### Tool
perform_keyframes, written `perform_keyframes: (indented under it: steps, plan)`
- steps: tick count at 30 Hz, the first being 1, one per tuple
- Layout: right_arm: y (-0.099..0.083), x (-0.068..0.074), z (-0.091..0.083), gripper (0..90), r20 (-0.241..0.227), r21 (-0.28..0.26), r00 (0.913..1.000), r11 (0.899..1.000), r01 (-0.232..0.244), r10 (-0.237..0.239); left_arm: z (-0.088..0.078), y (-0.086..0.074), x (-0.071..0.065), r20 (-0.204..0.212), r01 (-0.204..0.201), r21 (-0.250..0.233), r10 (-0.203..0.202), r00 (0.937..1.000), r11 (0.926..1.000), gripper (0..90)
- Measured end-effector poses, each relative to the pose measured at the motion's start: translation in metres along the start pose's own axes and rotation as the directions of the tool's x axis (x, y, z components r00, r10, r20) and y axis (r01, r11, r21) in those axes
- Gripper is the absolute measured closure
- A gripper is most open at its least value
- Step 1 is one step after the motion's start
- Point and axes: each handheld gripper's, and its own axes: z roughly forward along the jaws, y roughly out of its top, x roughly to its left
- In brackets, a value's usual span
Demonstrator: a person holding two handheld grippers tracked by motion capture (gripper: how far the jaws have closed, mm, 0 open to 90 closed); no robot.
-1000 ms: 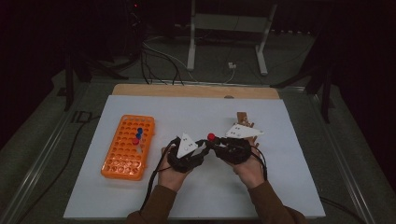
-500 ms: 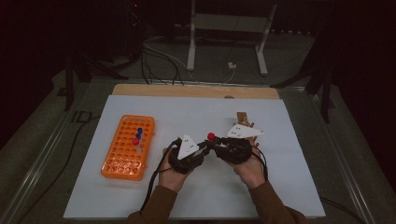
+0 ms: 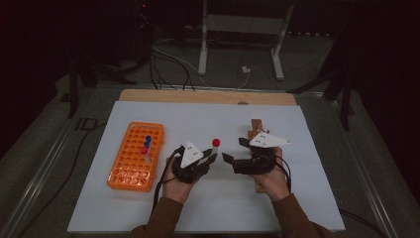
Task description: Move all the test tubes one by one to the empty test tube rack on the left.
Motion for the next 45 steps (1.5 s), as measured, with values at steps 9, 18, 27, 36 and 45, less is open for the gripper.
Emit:
perform_keyframes:
  steps: [9, 18, 27, 36, 45]
  plan:
    - [-0.011, -0.012, -0.010, 4.9, 0.058, -0.001, 0.9982, 1.000, -0.013, 0.013, -0.013, -0.003, 0.009, -0.025, 0.009, -0.008, -0.009, 0.9996, 0.9999, 75.3]
    - [-0.023, -0.024, -0.022, 0.3, 0.117, -0.002, 0.9931, 1.000, -0.008, 0.008, -0.030, -0.009, 0.019, -0.056, 0.026, -0.018, -0.027, 0.9981, 0.9995, 75.3]
    - [-0.028, -0.032, -0.031, 0.3, 0.136, -0.010, 0.9905, 1.000, -0.021, 0.022, -0.047, -0.015, 0.030, -0.086, 0.041, -0.029, -0.043, 0.9954, 0.9987, 75.3]
    - [-0.036, -0.041, -0.036, 0.3, 0.153, -0.012, 0.9872, 0.999, -0.044, 0.046, -0.066, -0.023, 0.041, -0.117, 0.059, -0.034, -0.063, 0.9912, 0.9977, 75.3]
    - [-0.036, -0.045, -0.040, 0.3, 0.161, -0.024, 0.9849, 0.998, -0.061, 0.064, -0.092, -0.029, 0.054, -0.162, 0.068, -0.055, -0.077, 0.9837, 0.9961, 75.3]
